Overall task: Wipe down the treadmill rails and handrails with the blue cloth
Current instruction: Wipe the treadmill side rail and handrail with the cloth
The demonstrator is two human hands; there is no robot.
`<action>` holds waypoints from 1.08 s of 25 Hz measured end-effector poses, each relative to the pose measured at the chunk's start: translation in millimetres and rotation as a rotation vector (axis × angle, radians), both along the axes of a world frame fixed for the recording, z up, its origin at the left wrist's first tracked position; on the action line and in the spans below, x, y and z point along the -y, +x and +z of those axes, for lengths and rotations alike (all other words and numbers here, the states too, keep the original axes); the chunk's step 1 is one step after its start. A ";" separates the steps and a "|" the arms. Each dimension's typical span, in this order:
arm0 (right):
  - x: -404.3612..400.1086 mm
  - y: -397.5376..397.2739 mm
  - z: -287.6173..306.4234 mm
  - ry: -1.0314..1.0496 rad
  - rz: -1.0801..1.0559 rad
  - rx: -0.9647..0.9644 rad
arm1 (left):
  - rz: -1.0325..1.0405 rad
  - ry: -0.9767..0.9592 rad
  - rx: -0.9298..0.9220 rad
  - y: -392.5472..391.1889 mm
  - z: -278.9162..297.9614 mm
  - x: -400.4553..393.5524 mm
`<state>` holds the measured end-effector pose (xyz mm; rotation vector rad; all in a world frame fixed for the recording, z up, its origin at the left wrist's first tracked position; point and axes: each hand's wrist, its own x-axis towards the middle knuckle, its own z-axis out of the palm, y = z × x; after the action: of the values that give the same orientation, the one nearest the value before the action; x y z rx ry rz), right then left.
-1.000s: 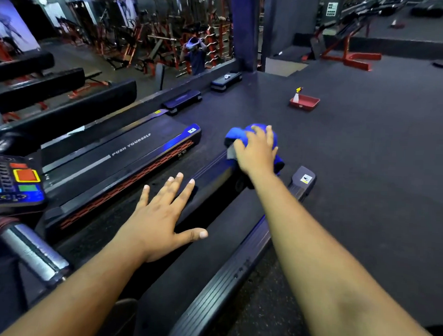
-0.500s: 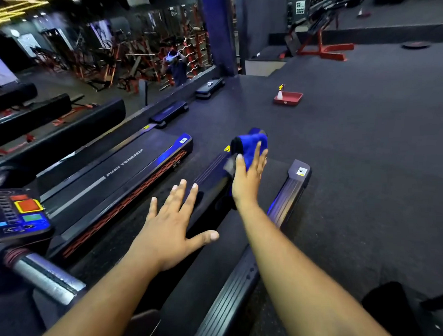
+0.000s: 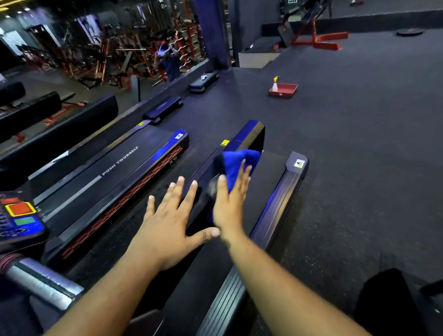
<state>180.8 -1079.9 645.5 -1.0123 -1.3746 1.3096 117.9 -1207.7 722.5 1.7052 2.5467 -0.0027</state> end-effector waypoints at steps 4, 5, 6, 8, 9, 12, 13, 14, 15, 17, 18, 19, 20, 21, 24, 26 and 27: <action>-62.2 7.7 22.1 0.338 0.143 0.403 | -0.004 -0.001 -0.003 -0.5 -1.2 -0.1; -86.7 7.6 36.4 0.365 0.174 0.548 | -0.001 -0.003 0.001 0.0 -0.8 0.2; -101.0 7.3 48.1 0.376 0.191 0.661 | 0.000 -0.002 0.003 0.9 -0.3 0.2; -83.6 7.4 53.9 0.398 0.194 0.714 | -0.011 0.009 -0.009 3.8 1.1 2.3; -58.4 10.3 49.2 0.434 0.208 0.661 | -0.022 0.016 -0.021 4.7 1.4 5.4; -0.8 32.0 23.1 0.611 0.304 0.591 | -0.071 0.034 -0.056 8.6 1.6 30.7; -9.8 34.1 22.9 0.673 0.309 0.654 | -0.095 0.021 -0.082 10.5 0.2 43.6; -30.3 29.5 28.9 0.696 0.288 0.717 | -0.107 0.008 -0.109 11.5 -0.4 55.6; -49.5 22.1 40.9 0.669 0.262 0.787 | -0.107 -0.006 -0.129 11.6 -0.4 66.4; -69.0 8.3 62.4 0.540 0.217 0.889 | -0.086 -0.040 -0.135 12.6 1.3 81.1; -59.1 3.4 66.7 0.492 0.210 0.887 | -0.072 -0.045 -0.132 13.8 1.7 87.9; -37.4 1.5 65.1 0.488 0.214 0.854 | -0.061 -0.043 -0.130 15.0 1.8 93.7; -7.6 4.3 61.0 0.516 0.232 0.786 | -0.053 -0.041 -0.128 15.8 2.4 98.6; 23.4 10.8 52.8 0.555 0.264 0.713 | -0.051 -0.039 -0.125 15.3 2.4 104.7; 57.4 33.6 29.6 0.716 0.353 0.673 | -0.056 -0.051 -0.114 10.9 4.1 124.3; 29.2 22.6 39.2 0.694 0.289 0.735 | -0.041 -0.060 -0.103 5.2 4.9 137.9; 19.4 15.3 46.9 0.614 0.230 0.775 | -0.033 -0.045 -0.079 4.0 4.7 143.6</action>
<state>196.1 -1099.3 692.4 -0.9673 -2.3474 0.5433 121.9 -1351.2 727.3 1.7641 2.5518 -0.1312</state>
